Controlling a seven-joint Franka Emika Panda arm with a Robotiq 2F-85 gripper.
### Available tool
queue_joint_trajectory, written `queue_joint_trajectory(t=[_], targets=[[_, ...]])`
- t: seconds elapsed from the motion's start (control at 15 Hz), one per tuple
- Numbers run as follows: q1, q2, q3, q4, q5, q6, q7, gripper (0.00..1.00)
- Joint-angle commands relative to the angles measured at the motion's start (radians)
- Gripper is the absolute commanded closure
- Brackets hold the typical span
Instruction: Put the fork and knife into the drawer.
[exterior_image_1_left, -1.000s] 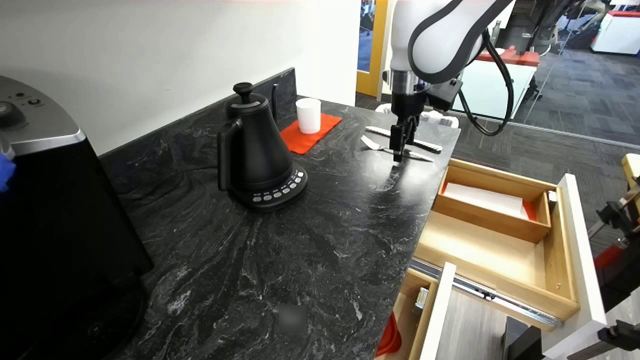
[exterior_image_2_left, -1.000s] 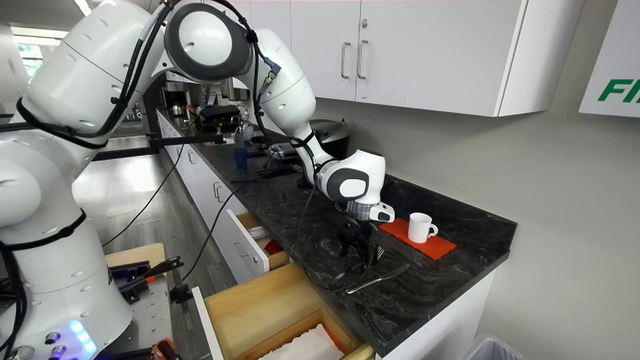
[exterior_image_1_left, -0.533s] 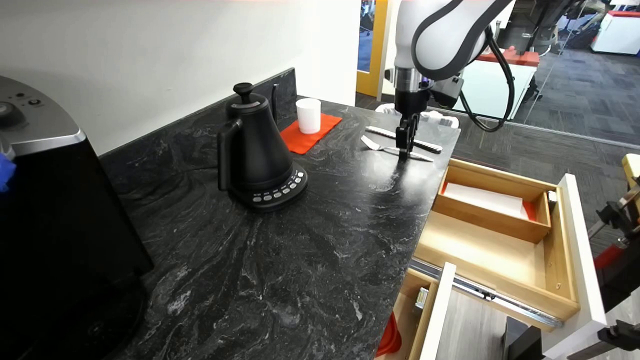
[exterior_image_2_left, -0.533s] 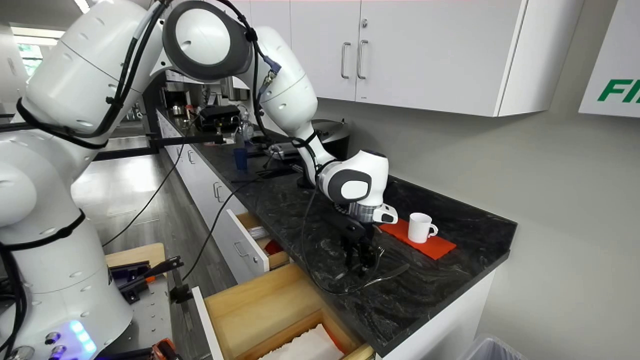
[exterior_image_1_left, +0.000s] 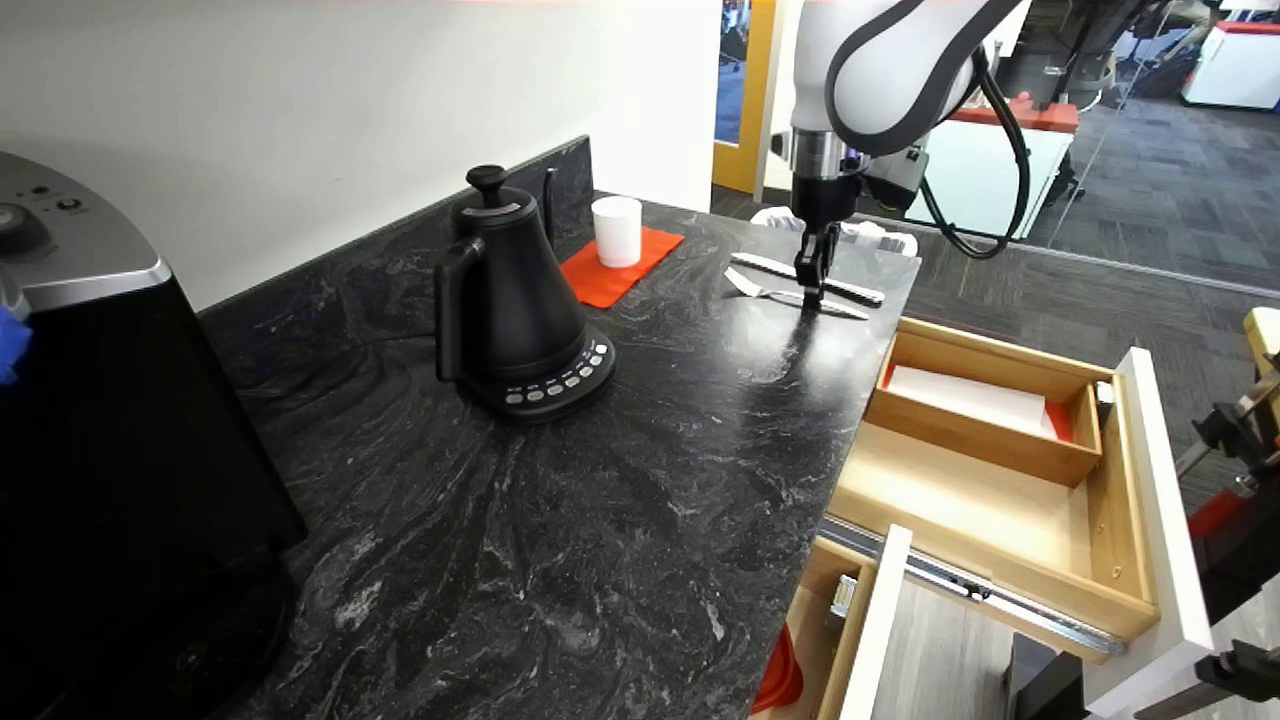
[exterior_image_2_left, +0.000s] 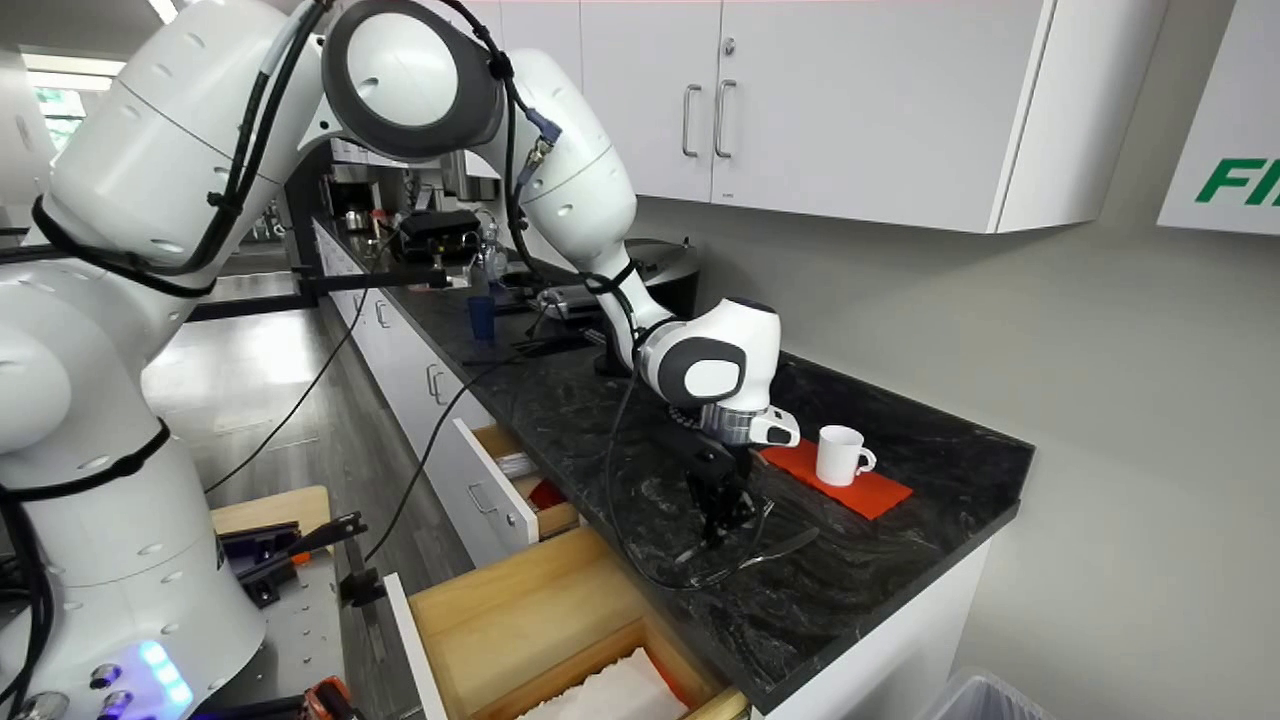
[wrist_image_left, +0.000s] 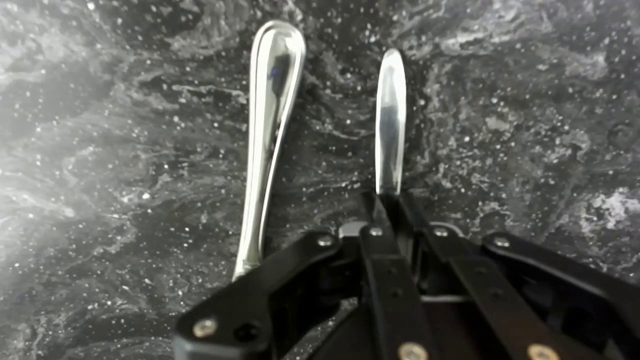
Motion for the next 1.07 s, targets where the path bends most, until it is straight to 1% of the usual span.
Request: queue_joint_trajectory(t=[0.0,0.27,0.47,0.6,0.73,1.0], targets=[[-0.011,-0.036,0.008,-0.036,-0.01,0.004,0.021,0.93],[0.008,-0.078,-0.012,-0.033,-0.016,-0.011,0.075,0.93],[0.016,-0.12,-0.029,-0.06,-0.014,0.001,0.137,0.93],[0.014,-0.158,-0.034,-0.104,-0.011,0.015,0.161,0.93],[0.003,-0.206,-0.033,-0.17,-0.007,0.028,0.154,0.93],[-0.02,-0.338,-0.041,-0.364,-0.006,0.034,0.123,0.93]])
